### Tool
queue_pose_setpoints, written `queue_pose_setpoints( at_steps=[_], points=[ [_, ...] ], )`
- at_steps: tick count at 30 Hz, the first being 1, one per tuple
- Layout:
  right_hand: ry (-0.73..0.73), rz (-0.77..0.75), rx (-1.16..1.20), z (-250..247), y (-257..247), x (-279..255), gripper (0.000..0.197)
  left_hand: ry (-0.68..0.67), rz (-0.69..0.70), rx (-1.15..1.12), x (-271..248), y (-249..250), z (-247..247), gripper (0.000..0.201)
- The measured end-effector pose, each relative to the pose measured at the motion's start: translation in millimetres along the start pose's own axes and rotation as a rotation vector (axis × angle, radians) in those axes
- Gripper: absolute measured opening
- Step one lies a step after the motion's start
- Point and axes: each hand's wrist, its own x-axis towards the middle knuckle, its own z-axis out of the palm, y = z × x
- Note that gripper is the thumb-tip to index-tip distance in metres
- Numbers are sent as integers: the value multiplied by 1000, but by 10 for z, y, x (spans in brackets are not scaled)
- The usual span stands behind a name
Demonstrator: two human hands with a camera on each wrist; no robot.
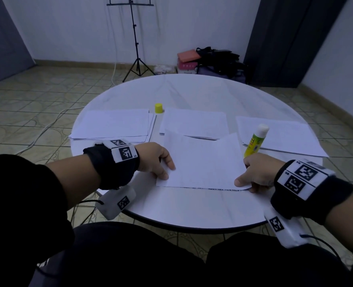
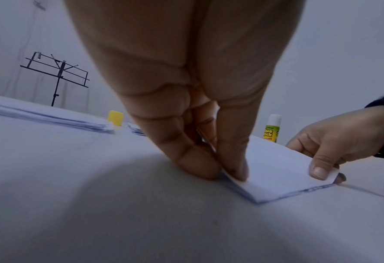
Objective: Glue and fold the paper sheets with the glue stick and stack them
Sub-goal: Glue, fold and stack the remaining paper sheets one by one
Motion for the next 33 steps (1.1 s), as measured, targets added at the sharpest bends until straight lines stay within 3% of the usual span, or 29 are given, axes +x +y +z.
queue_pose_setpoints(
  at_steps=[8,19,23,27,29,33],
  points=[
    [-21,-14,12,-2,1,-36,22,11,-1,31,8,2,14,27],
    [7,-14,-18,36,-23,-30,23,7,-17,42,15,-1,13,27],
    [67,5,-154,18,-37,-70,26,-8,-11,60,15,17,19,28],
    [88,8,-256,-48,34,-112,84,-47,-60,179,4,54,-20,41],
    [61,-26,-229,-69,67,-102,86,-67,-70,350,-33,129,-50,49],
    [-16,-47,-245,-96,74,-73,67,-106,-56,691,-31,502,-129,53]
  ],
)
